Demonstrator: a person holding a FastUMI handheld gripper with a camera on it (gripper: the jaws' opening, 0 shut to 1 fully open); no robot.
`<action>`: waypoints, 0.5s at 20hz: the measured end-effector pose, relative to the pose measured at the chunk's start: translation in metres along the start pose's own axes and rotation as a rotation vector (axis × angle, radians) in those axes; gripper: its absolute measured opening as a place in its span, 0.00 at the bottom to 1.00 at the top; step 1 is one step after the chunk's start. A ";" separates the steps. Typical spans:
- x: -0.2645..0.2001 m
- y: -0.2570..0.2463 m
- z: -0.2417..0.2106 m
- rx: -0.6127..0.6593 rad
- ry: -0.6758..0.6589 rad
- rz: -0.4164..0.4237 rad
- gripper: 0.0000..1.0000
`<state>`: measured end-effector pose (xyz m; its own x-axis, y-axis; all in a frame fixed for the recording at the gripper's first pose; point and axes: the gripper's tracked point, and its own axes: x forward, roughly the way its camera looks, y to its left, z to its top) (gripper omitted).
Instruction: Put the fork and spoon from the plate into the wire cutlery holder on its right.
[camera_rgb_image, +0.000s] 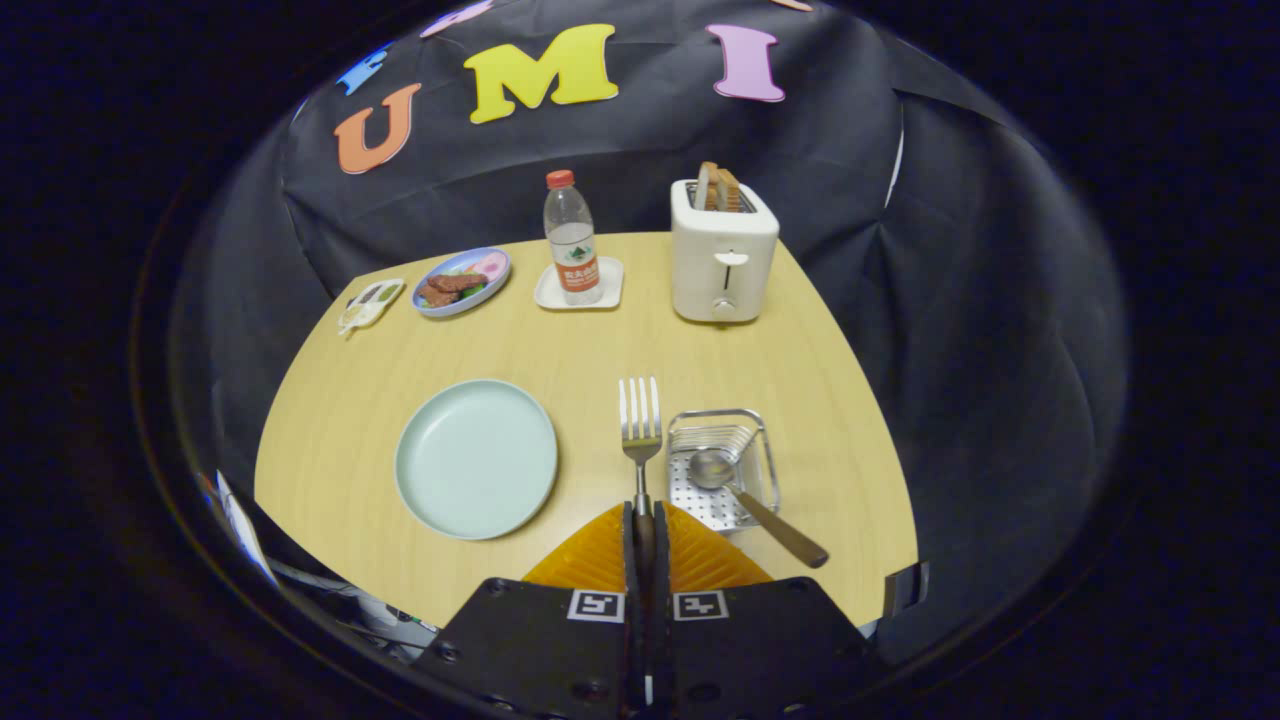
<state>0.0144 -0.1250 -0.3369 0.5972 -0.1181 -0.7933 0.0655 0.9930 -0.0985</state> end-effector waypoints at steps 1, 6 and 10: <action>-0.001 -0.006 0.000 0.012 0.002 0.001 0.03; 0.003 -0.032 0.001 0.062 0.030 0.001 0.03; 0.003 -0.036 -0.001 0.045 0.054 0.015 0.03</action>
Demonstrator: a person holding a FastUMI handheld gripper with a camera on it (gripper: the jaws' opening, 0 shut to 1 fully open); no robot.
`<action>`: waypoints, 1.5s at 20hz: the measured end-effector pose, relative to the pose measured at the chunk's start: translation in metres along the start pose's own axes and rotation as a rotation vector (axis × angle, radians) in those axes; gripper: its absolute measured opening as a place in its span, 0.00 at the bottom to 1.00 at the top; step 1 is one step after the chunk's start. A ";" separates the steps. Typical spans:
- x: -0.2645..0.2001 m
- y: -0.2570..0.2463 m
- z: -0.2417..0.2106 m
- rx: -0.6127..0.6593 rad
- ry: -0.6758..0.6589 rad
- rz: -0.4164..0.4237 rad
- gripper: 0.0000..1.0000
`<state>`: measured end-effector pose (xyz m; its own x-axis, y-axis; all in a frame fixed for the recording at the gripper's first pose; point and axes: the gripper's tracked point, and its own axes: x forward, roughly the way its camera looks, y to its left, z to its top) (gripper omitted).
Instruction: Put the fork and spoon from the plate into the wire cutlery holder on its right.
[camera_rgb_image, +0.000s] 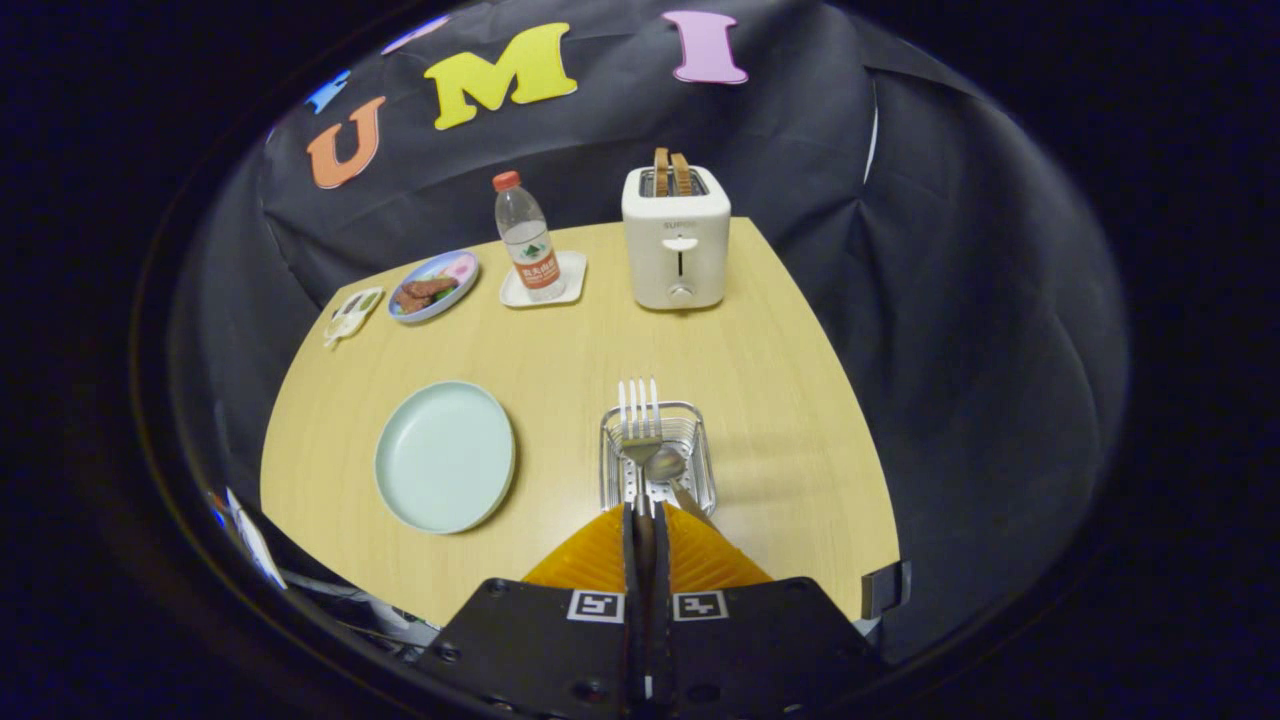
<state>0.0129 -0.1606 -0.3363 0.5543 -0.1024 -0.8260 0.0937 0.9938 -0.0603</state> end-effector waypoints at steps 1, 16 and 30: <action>0.001 -0.001 -0.002 -0.007 0.010 -0.001 0.03; 0.000 0.001 0.005 -0.025 0.030 -0.024 0.06; -0.018 0.019 0.035 -0.044 -0.073 0.009 0.21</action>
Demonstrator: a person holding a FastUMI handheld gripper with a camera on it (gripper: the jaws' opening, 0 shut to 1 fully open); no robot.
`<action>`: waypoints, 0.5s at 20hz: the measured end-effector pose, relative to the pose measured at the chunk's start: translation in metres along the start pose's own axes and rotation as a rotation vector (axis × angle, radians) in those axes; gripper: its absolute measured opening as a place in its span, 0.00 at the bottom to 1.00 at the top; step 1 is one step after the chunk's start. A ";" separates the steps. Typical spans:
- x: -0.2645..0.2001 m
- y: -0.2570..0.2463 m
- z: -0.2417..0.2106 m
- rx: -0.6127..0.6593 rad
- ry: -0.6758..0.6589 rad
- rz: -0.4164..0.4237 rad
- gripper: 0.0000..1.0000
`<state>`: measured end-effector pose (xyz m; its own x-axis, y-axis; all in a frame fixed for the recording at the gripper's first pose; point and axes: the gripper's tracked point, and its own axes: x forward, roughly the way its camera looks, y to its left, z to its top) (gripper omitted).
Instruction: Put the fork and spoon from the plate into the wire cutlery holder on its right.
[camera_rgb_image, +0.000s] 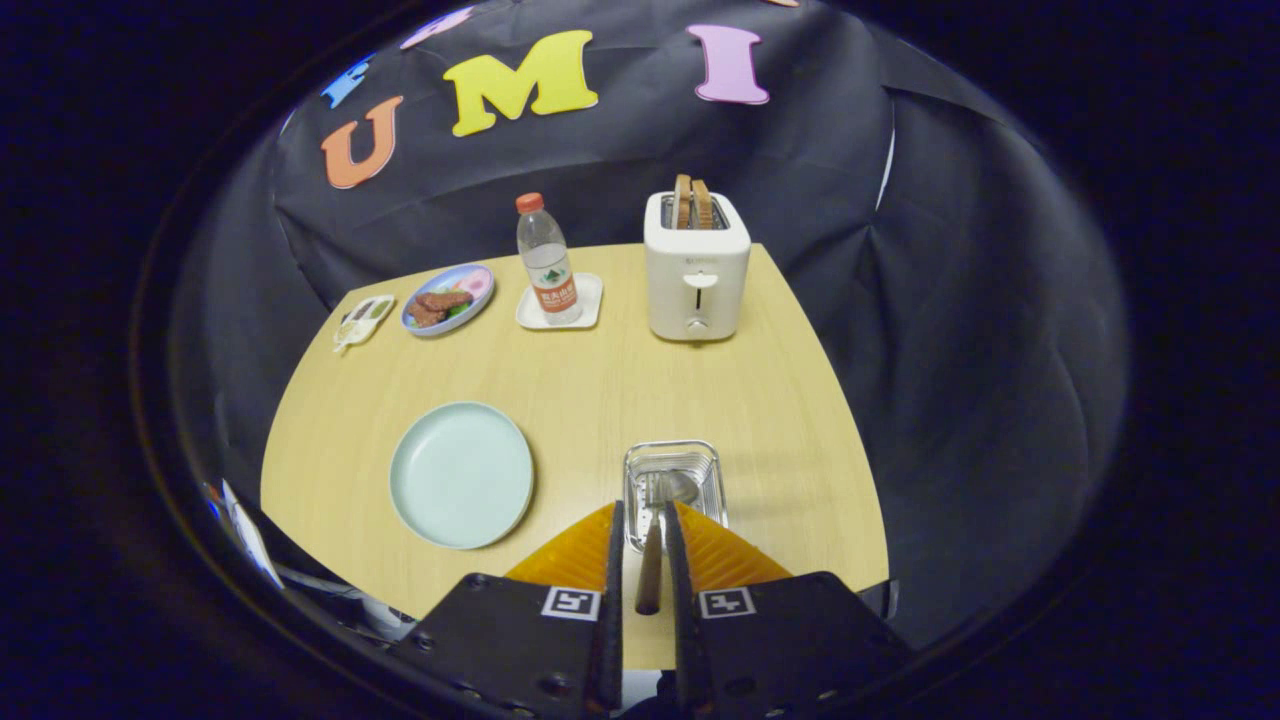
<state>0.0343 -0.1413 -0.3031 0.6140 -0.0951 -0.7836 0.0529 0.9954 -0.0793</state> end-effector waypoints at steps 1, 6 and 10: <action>-0.003 0.005 0.004 -0.005 -0.018 0.012 0.25; -0.034 0.023 0.040 0.006 -0.153 0.028 0.62; -0.065 0.044 0.065 0.000 -0.250 0.041 0.85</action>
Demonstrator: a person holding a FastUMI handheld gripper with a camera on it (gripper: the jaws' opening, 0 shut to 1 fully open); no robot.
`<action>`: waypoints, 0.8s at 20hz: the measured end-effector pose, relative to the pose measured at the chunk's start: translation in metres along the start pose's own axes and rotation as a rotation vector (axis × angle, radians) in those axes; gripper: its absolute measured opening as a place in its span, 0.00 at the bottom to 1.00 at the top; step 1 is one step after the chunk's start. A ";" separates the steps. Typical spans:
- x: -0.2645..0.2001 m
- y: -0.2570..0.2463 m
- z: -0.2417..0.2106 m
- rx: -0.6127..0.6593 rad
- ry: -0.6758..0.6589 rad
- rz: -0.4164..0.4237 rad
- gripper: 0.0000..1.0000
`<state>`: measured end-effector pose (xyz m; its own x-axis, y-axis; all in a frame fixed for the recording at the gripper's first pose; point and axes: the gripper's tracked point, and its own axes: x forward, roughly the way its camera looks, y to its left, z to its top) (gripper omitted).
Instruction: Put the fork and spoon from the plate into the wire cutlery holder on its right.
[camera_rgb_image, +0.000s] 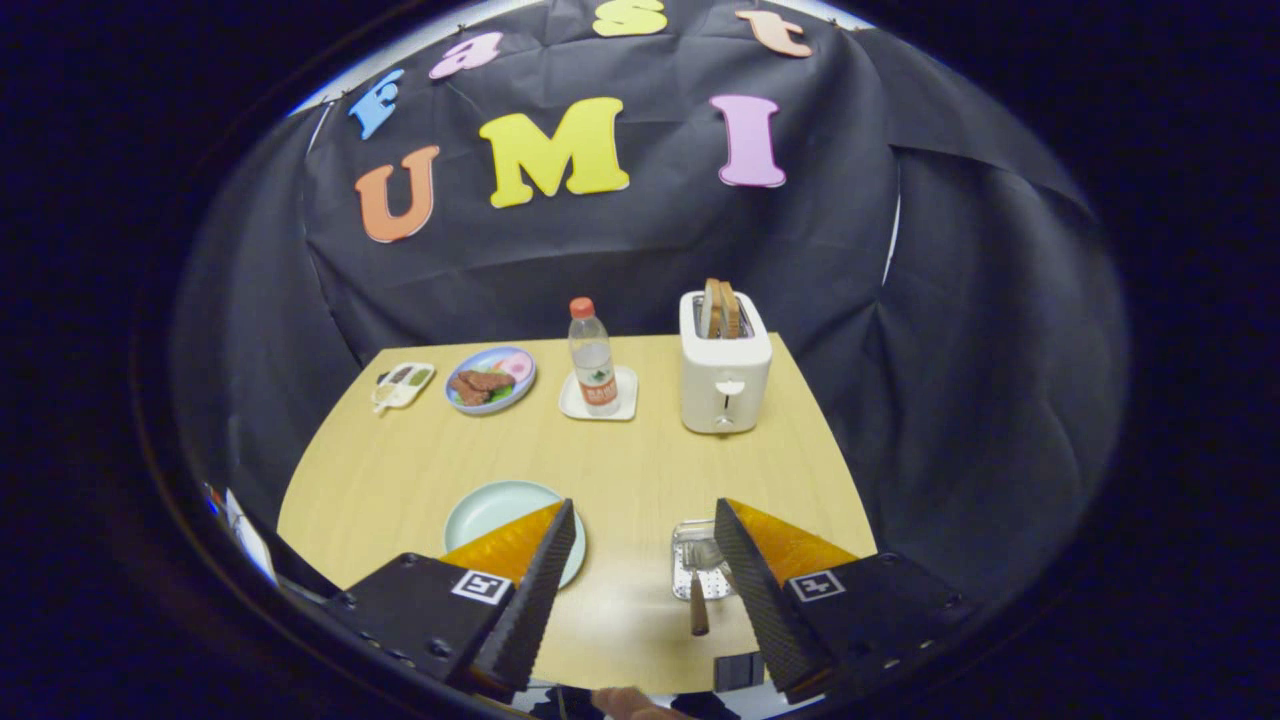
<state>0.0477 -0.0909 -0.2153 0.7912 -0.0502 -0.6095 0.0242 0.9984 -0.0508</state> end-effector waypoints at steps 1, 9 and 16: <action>0.001 0.003 0.003 0.006 -0.031 -0.011 0.88; -0.080 0.047 0.081 0.032 -0.277 -0.004 0.97; -0.146 0.064 0.142 0.013 -0.544 0.008 0.96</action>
<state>0.0205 -0.0155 -0.0174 0.9933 -0.0259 -0.1124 0.0220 0.9991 -0.0361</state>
